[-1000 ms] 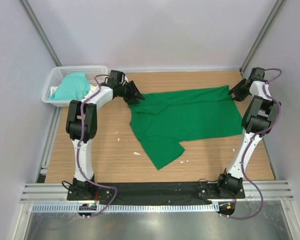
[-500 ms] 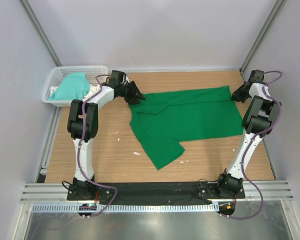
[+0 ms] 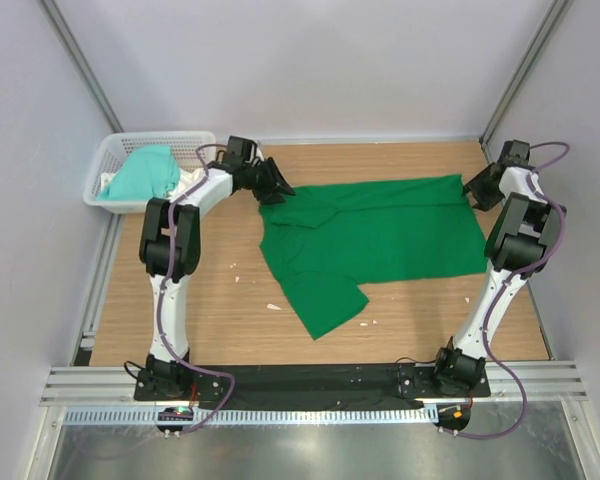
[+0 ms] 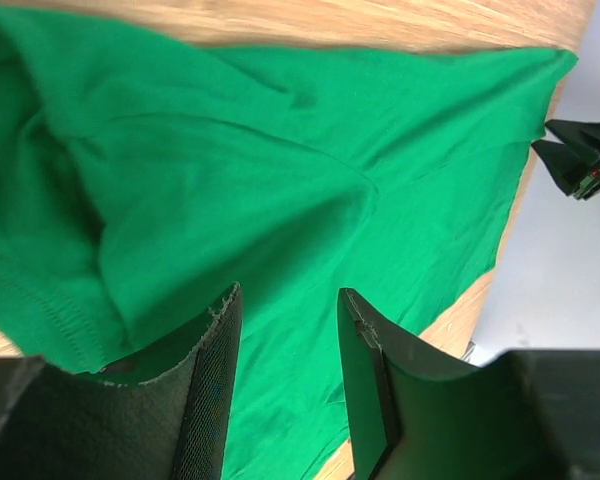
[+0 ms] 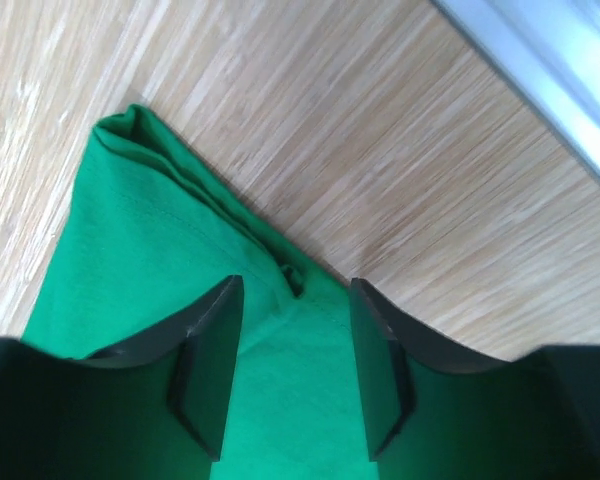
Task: Fold and stack the t-shirts
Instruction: Fold the tshirt
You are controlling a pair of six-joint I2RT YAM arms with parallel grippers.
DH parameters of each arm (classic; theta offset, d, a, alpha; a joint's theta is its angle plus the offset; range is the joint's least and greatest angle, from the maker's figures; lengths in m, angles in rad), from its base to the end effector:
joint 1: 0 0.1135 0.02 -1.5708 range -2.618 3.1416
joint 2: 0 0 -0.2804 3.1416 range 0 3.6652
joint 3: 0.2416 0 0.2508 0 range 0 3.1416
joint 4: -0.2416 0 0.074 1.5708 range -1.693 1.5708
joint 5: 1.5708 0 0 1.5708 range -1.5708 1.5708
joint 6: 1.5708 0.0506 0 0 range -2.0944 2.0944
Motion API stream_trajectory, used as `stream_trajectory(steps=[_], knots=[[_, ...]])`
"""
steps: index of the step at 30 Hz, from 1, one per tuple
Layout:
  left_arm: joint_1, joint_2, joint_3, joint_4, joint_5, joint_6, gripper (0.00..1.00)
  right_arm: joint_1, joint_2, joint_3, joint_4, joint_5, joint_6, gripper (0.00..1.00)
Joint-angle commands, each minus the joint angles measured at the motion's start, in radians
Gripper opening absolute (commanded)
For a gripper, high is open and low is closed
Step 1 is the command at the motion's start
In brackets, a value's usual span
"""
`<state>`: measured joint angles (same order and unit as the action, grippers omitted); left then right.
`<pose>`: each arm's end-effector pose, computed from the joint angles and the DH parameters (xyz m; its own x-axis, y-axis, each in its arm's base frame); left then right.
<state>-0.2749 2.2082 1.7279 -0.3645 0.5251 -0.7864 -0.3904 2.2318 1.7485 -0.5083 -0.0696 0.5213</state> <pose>0.4828 -0.1625 0.1915 -0.9014 -0.3821 -0.2036 -0.1173 0.6681 -0.7347 0.4672 -0.1885 0.1706 -0.4996 0.7428 -0.4457 0.6841 0.6539 0.3231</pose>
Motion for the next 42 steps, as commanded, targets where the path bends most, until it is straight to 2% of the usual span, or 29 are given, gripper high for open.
stream_trajectory(steps=[1, 4, 7, 11, 14, 15, 17, 18, 19, 21, 24, 29, 36, 42], knots=[[-0.029, 0.021, 0.071, -0.01, -0.016, 0.022, 0.44, 0.005, -0.077, 0.084, -0.048, 0.051, -0.046, 0.54], [-0.04, 0.047, 0.091, -0.011, -0.025, 0.012, 0.43, 0.04, -0.106, 0.097, -0.073, 0.044, -0.079, 0.62], [-0.041, 0.082, 0.114, -0.013, -0.022, 0.001, 0.42, 0.093, -0.132, 0.075, -0.078, -0.002, -0.055, 0.64], [-0.046, -0.005, 0.082, -0.011, -0.06, 0.053, 0.47, 0.206, -0.188, -0.036, -0.02, -0.142, 0.015, 0.69], [-0.044, -0.092, 0.017, -0.051, -0.14, 0.128, 0.56, 0.289, -0.253, -0.183, 0.111, -0.257, 0.11, 0.72], [-0.044, -0.138, 0.006, -0.071, -0.154, 0.185, 0.6, 0.351, -0.267, -0.219, 0.181, -0.278, 0.135, 0.72], [-0.044, -0.165, -0.007, -0.141, -0.168, 0.232, 0.61, 0.402, -0.29, -0.312, 0.305, -0.347, 0.216, 0.72], [-0.04, -0.177, -0.017, -0.163, -0.16, 0.261, 0.62, 0.48, -0.29, -0.335, 0.339, -0.36, 0.25, 0.72], [-0.038, -0.182, -0.03, -0.184, -0.152, 0.272, 0.62, 0.507, -0.285, -0.358, 0.382, -0.404, 0.279, 0.71], [-0.029, -0.197, -0.098, -0.191, -0.151, 0.273, 0.62, 0.586, -0.261, -0.399, 0.469, -0.42, 0.342, 0.7], [-0.011, -0.211, -0.149, -0.169, -0.132, 0.259, 0.62, 0.671, -0.23, -0.411, 0.502, -0.409, 0.362, 0.68], [0.0, -0.173, -0.16, -0.166, -0.094, 0.265, 0.61, 0.725, -0.19, -0.422, 0.57, -0.401, 0.376, 0.63], [0.006, -0.131, -0.137, -0.148, -0.03, 0.225, 0.57, 0.751, -0.173, -0.446, 0.556, -0.368, 0.379, 0.52], [0.006, -0.119, -0.129, -0.122, 0.01, 0.188, 0.49, 0.754, -0.173, -0.472, 0.568, -0.361, 0.378, 0.51]])
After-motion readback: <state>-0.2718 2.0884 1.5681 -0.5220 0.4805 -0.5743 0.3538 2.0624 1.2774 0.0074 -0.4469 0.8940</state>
